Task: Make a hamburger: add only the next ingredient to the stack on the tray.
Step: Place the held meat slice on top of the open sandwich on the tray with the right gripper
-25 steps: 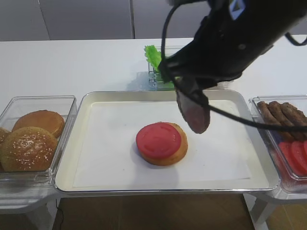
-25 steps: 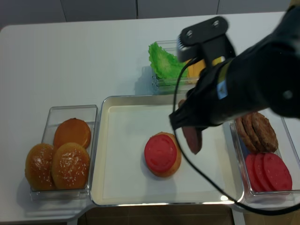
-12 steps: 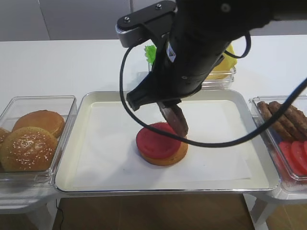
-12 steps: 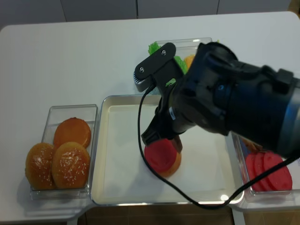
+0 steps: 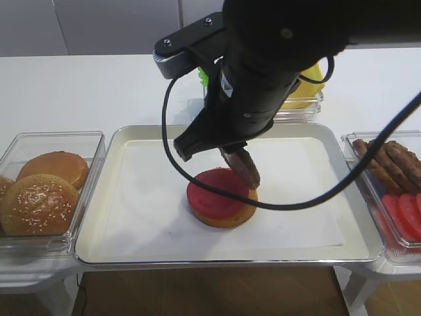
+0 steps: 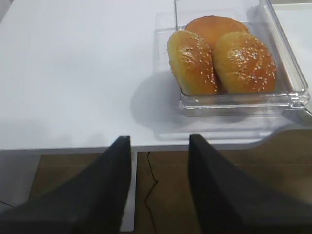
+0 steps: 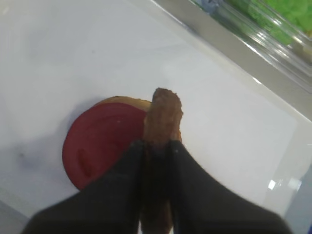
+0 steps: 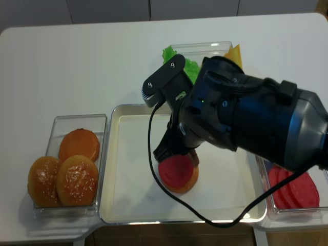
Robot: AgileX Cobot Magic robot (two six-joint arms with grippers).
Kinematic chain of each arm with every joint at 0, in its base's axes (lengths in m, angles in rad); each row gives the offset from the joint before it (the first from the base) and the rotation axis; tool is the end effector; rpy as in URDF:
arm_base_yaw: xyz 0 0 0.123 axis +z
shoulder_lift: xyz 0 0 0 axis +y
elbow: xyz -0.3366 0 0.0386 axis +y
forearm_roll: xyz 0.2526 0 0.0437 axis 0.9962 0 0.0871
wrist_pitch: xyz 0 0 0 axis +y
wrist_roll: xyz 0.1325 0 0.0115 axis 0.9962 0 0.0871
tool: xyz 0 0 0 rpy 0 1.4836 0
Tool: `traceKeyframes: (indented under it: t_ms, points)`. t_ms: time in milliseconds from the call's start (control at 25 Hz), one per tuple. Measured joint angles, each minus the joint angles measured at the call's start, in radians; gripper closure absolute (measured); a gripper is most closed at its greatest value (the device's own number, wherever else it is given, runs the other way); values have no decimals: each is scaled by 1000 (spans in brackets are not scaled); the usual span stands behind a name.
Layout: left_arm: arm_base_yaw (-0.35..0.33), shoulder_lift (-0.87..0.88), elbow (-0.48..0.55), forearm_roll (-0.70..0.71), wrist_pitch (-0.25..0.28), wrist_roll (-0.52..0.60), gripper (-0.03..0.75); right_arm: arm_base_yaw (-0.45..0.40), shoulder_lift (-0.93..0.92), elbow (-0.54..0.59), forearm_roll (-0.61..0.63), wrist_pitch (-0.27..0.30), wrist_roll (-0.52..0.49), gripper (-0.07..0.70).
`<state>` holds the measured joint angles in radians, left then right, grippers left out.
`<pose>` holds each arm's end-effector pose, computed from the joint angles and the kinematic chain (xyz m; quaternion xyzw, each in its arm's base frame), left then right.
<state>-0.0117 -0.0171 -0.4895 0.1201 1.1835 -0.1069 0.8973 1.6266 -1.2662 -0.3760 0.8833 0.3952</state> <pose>-0.0274 0.0151 0.2433 -0.0481 0.8792 0.0317 0.4730 0.2569 0.2614 0.2939 -0.3225 0.9098 -0.0106 0.2611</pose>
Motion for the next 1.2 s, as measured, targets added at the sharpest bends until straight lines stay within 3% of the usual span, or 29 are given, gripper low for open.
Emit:
traceKeyframes:
  t_ms: [960, 1200]
  points:
    - [0, 0, 0, 0, 0, 0, 422, 2, 21, -1, -13, 6, 21, 503]
    - [0, 0, 0, 0, 0, 0, 422, 2, 23, -1, -3, 6, 21, 411]
